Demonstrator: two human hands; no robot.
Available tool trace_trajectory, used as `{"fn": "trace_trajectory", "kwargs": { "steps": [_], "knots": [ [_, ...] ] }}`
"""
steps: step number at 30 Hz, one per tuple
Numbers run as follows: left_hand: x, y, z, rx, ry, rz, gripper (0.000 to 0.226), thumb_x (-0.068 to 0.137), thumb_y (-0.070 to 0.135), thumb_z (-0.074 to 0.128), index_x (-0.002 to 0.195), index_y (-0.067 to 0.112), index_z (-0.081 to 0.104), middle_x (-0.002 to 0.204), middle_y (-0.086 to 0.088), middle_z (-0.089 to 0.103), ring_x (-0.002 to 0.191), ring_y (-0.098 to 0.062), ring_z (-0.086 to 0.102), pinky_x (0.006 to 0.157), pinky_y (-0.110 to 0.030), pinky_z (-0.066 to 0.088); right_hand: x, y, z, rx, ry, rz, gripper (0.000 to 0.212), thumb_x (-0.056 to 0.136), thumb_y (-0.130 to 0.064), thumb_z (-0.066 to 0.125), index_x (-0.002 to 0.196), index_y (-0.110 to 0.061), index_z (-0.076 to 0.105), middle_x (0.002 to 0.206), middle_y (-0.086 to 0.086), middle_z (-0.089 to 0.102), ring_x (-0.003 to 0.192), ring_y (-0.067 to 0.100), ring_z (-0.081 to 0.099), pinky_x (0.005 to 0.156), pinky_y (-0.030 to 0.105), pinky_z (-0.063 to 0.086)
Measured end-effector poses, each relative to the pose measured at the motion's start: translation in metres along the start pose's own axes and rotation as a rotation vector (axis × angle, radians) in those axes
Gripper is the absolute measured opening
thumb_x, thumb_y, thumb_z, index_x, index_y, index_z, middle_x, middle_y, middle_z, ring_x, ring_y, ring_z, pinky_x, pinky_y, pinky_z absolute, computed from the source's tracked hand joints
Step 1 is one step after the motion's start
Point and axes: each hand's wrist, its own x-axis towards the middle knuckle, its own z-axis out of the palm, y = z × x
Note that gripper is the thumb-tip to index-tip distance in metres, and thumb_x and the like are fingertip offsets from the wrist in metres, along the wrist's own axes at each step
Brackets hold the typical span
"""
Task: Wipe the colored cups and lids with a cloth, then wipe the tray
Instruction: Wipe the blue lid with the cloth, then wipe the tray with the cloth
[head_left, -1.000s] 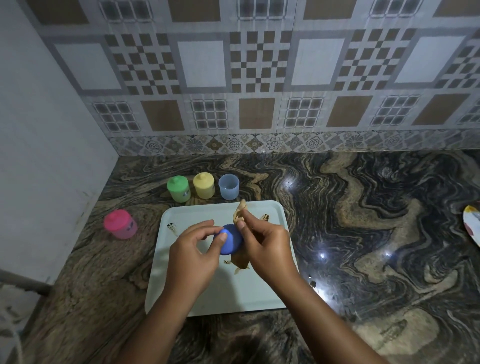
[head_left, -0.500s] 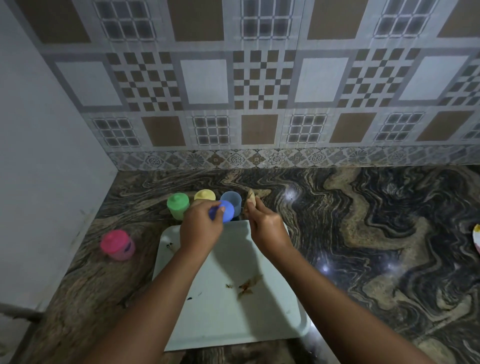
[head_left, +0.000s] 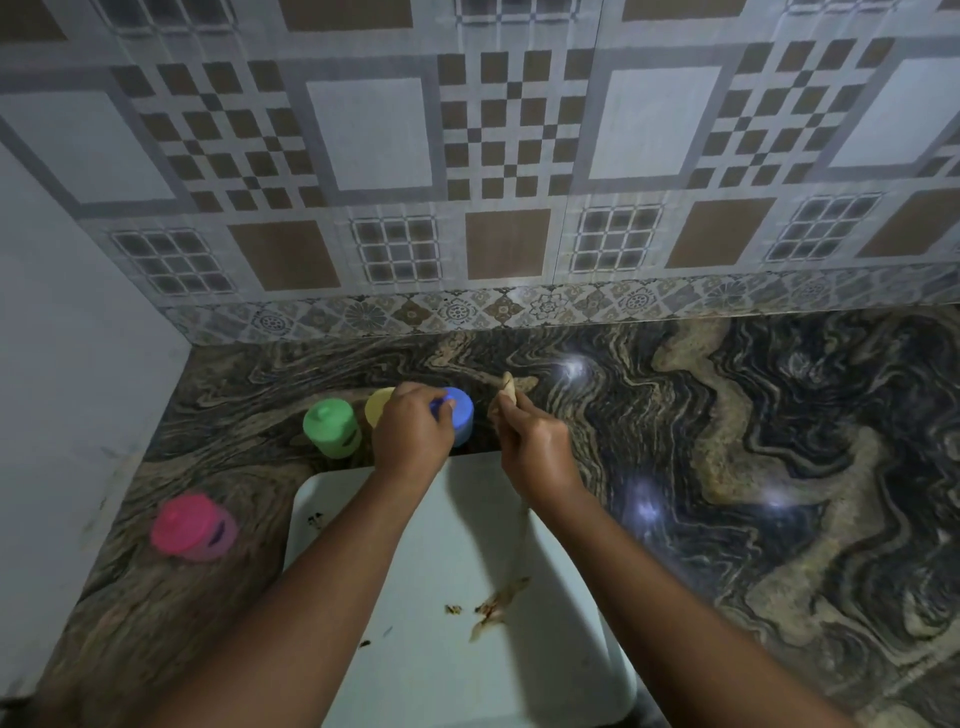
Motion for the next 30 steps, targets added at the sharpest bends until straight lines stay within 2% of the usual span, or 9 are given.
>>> {"fn": "trace_trajectory", "kwargs": {
  "steps": [10, 12, 15, 17, 19, 22, 24, 26, 30],
  "knots": [
    [0.004, 0.006, -0.002, 0.186, -0.098, 0.019, 0.023, 0.092, 0.026, 0.061, 0.108, 0.011, 0.070, 0.120, -0.012, 0.058, 0.101, -0.036, 0.063, 0.081, -0.046, 0.053, -0.001, -0.005, -0.003, 0.055, 0.094, 0.080, 0.027, 0.095, -0.005, 0.061, 0.118, 0.002, 0.072, 0.120, 0.022, 0.072, 0.105, 0.025, 0.073, 0.088, 0.022, 0.052],
    [0.003, 0.011, -0.003, 0.244, -0.129, 0.000, 0.028, 0.094, 0.027, 0.059, 0.115, 0.012, 0.066, 0.126, -0.012, 0.055, 0.104, -0.036, 0.062, 0.082, -0.044, 0.052, -0.003, -0.015, -0.013, 0.101, 0.127, 0.194, 0.021, 0.094, -0.007, 0.065, 0.111, -0.003, 0.076, 0.099, 0.012, 0.079, 0.087, 0.010, 0.074, 0.075, 0.014, 0.046],
    [-0.002, 0.016, -0.009, 0.232, -0.071, 0.039, 0.040, 0.092, 0.027, 0.061, 0.128, 0.012, 0.059, 0.134, -0.012, 0.050, 0.108, -0.035, 0.061, 0.081, -0.043, 0.051, -0.006, -0.020, -0.024, 0.206, 0.072, 0.401, 0.014, 0.095, -0.019, 0.064, 0.085, -0.018, 0.073, 0.063, -0.006, 0.068, 0.058, 0.001, 0.061, 0.059, 0.024, 0.045],
    [-0.009, 0.019, -0.018, 0.109, 0.036, 0.124, 0.041, 0.090, 0.023, 0.065, 0.130, 0.013, 0.059, 0.131, -0.011, 0.052, 0.106, -0.031, 0.061, 0.081, -0.040, 0.052, -0.006, -0.024, -0.034, 0.373, 0.023, 0.502, 0.017, 0.094, -0.032, 0.058, 0.084, -0.021, 0.065, 0.064, 0.000, 0.067, 0.057, 0.021, 0.064, 0.059, 0.034, 0.052],
    [-0.021, 0.023, -0.030, -0.067, 0.101, 0.134, 0.035, 0.090, 0.020, 0.066, 0.125, 0.016, 0.062, 0.120, -0.005, 0.059, 0.100, -0.024, 0.063, 0.084, -0.035, 0.052, -0.008, -0.029, -0.046, 0.514, -0.046, 0.540, 0.019, 0.098, -0.033, 0.053, 0.089, -0.018, 0.061, 0.071, 0.005, 0.064, 0.062, 0.022, 0.059, 0.061, 0.036, 0.050],
    [-0.048, 0.027, -0.050, -0.309, -0.011, 0.033, 0.030, 0.090, 0.021, 0.070, 0.120, 0.022, 0.068, 0.103, 0.013, 0.069, 0.080, -0.013, 0.065, 0.079, -0.034, 0.056, -0.017, -0.045, -0.071, 0.626, -0.151, 0.509, 0.020, 0.106, -0.024, 0.050, 0.092, -0.014, 0.060, 0.083, 0.002, 0.061, 0.079, 0.017, 0.056, 0.073, 0.034, 0.046],
    [-0.068, 0.027, -0.061, -0.411, -0.100, 0.057, 0.035, 0.086, 0.019, 0.074, 0.120, 0.024, 0.069, 0.100, 0.016, 0.070, 0.082, -0.009, 0.066, 0.080, -0.022, 0.054, -0.026, -0.061, -0.086, 0.756, -0.244, 0.500, 0.020, 0.107, -0.023, 0.049, 0.091, -0.018, 0.059, 0.082, 0.001, 0.063, 0.080, 0.019, 0.058, 0.071, 0.035, 0.048],
    [-0.084, 0.028, -0.070, -0.405, -0.071, 0.175, 0.035, 0.081, 0.012, 0.079, 0.113, 0.023, 0.074, 0.100, 0.013, 0.070, 0.085, -0.008, 0.064, 0.078, -0.011, 0.048, -0.034, -0.081, -0.097, 0.827, -0.319, 0.496, 0.020, 0.108, -0.018, 0.048, 0.091, -0.017, 0.059, 0.077, -0.002, 0.064, 0.076, 0.019, 0.059, 0.064, 0.032, 0.049],
    [-0.101, 0.019, -0.087, -0.301, 0.062, 0.281, 0.015, 0.078, 0.013, 0.081, 0.092, 0.020, 0.079, 0.100, 0.008, 0.069, 0.100, -0.003, 0.063, 0.084, -0.019, 0.049, -0.048, -0.105, -0.104, 0.877, -0.350, 0.480, 0.018, 0.104, -0.013, 0.054, 0.089, -0.015, 0.062, 0.096, -0.003, 0.076, 0.085, 0.019, 0.068, 0.064, 0.032, 0.053]
  ]
}}
